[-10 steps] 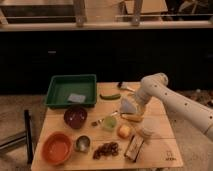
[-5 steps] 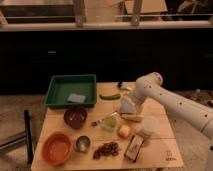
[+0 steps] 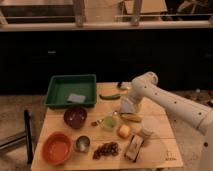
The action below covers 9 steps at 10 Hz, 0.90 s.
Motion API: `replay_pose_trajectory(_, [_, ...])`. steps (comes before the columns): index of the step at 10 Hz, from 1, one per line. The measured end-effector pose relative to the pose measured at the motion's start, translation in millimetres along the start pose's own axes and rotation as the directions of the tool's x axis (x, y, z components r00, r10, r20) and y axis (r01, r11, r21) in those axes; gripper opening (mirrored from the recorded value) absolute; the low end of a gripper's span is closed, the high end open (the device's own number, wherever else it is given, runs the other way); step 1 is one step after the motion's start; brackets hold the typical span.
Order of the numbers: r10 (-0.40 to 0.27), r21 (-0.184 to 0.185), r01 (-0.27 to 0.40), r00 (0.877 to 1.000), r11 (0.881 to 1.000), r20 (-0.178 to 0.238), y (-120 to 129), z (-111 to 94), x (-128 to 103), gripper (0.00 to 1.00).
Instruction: Wipe purple bowl with towel
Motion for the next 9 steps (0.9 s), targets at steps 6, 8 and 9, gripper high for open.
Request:
replay_pose_trajectory(6, [-0.048, -0.013, 0.049, 0.999, 0.999, 0.023, -17.2, 14.5, -1.8, 0.80])
replay_pose_trajectory(8, [-0.044, -0.023, 0.045, 0.998, 0.999, 0.038, -18.4, 22.1, -4.1, 0.80])
replay_pose_trajectory(9, [-0.038, -0.031, 0.039, 0.998, 0.999, 0.047, -17.2, 28.1, -5.2, 0.80])
